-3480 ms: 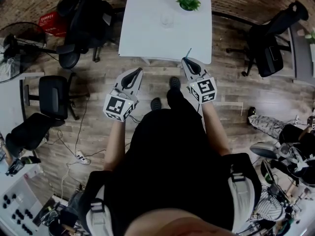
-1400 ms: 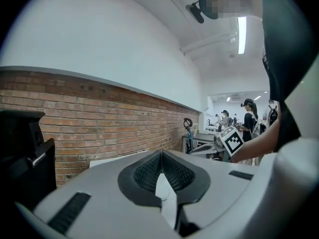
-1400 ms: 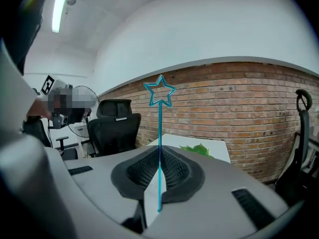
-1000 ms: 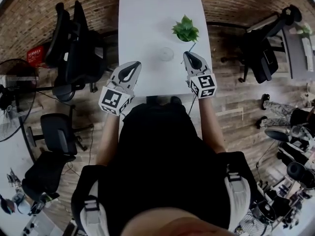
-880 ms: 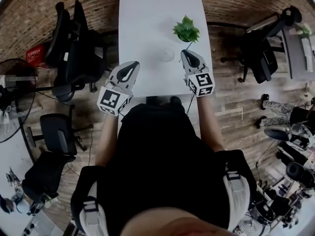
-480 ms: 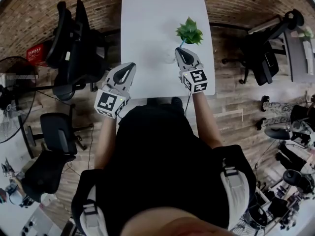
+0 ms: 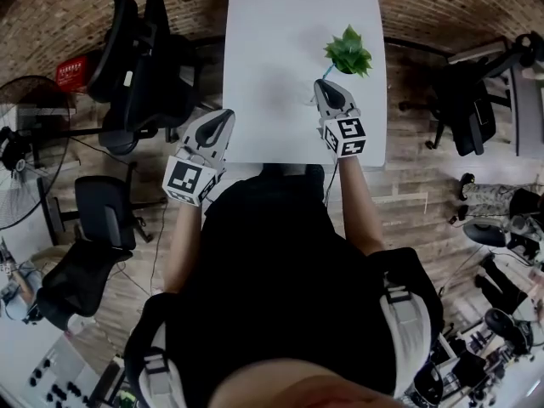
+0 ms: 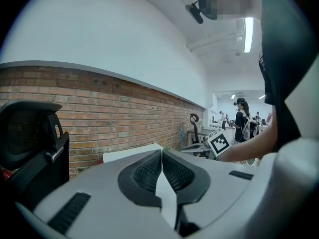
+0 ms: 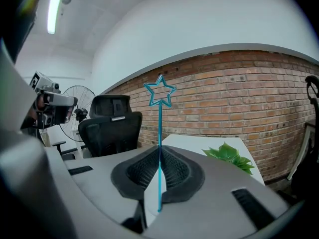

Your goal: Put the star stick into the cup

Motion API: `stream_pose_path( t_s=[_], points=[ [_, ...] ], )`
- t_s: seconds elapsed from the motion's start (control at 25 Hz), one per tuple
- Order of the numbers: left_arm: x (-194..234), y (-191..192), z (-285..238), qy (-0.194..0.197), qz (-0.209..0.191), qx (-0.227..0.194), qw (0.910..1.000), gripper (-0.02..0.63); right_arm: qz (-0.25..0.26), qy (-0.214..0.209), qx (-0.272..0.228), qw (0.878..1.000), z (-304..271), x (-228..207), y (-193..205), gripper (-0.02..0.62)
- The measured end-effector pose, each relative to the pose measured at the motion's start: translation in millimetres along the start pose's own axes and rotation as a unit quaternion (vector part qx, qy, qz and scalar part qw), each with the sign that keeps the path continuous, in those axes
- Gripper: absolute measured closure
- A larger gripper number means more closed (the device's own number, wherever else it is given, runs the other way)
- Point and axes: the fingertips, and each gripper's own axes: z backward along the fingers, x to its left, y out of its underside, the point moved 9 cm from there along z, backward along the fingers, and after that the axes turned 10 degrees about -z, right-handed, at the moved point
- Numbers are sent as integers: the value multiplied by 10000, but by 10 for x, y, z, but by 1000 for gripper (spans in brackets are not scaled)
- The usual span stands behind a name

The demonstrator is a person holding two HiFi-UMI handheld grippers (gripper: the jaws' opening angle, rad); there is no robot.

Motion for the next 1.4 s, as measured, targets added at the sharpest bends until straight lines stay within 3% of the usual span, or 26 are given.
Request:
stream_pose_path(
  t_s=[0.48,1.4],
  points=[
    [-48,86,-47,77,64,103,9999,584,-98,86,310,9994,-17,-45,289,588],
    [-36,114,-106,34,139,187,9997,584,479,78,1148,9922,-385,-63,502,588]
  ],
)
